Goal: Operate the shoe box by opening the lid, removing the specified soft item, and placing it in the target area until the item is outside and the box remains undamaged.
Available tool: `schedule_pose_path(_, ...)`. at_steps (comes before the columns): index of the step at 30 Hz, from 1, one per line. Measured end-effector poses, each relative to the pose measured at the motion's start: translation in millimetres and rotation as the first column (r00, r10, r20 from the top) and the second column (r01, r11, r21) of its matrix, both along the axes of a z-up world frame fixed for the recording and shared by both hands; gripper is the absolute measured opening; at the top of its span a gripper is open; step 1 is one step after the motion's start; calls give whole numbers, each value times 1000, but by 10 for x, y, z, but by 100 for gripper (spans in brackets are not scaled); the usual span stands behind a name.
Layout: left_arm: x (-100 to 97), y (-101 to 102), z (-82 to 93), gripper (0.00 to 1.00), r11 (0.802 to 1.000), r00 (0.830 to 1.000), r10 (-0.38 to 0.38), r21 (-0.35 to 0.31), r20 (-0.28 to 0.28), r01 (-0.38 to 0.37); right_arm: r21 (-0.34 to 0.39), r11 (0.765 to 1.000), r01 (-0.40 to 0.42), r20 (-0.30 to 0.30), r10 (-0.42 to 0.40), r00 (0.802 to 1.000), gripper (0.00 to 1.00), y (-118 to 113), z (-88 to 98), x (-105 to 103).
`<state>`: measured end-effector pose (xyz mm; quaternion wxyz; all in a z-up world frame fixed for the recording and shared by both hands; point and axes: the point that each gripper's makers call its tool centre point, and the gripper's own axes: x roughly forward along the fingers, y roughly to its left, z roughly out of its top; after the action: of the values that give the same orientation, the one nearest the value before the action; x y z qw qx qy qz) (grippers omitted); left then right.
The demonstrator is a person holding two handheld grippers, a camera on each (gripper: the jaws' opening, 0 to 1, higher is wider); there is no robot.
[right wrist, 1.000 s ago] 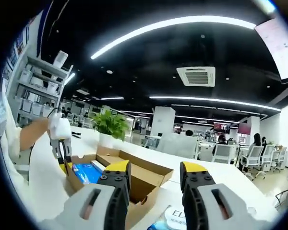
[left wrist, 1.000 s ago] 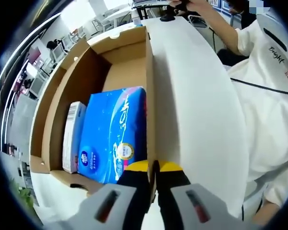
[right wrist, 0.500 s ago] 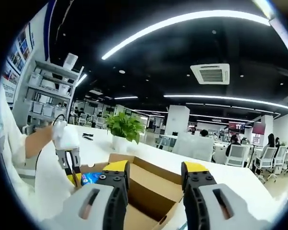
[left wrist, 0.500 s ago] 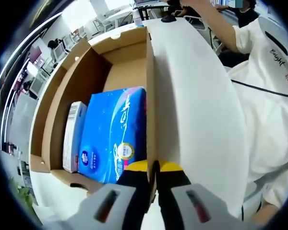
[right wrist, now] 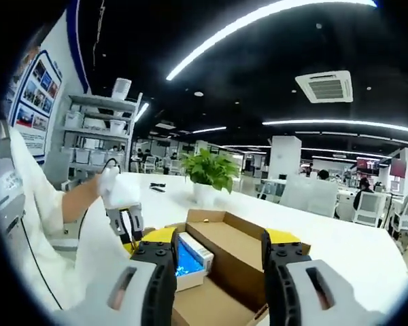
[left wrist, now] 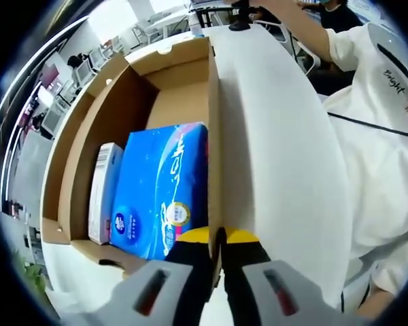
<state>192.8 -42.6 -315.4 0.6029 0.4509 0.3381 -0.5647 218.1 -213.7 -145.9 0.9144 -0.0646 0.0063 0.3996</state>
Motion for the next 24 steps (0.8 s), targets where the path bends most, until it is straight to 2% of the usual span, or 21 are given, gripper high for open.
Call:
schedule_pose_path(5,-3,-2,1,3,1000,1000,1,0,-3,-1,-34,997,-64,-8,64,998,51,118,-53,20)
schedule_pose_path(8,-1,-4,1,3,1000,1000,1,1,-5,-1,-32,997,-75,-14,74,997,52,164,-56,49)
schedule_pose_path(11,4,-4,2,3,1000,1000,5,0,-6,-5,-53,996,-74,6,75,997,52,189,-61,79)
schedule_pose_path(13,3,-6,2,3,1000,1000,8,-1,-5,-8,-72,994,-79,-2,79,997,51,217,-91,92)
schedule_pose_path(16,6,-7,0,3,1000,1000,10,3,-8,-10,-136,988,-78,43,84,995,48,227,-96,131)
schedule_pose_path(18,7,-6,0,3,1000,1000,9,4,-13,-9,-154,985,-74,69,85,994,47,224,-52,176)
schedule_pose_path(19,6,-7,-1,3,1000,1000,7,6,-14,-7,-168,982,-87,56,97,994,49,232,-30,213)
schedule_pose_path(21,6,-7,-1,3,1000,1000,10,9,-20,-10,-192,971,-143,-9,144,990,55,257,-25,258)
schedule_pose_path(24,7,-8,0,3,1000,1000,10,6,-18,-10,-223,959,-176,-30,173,984,54,302,-28,297)
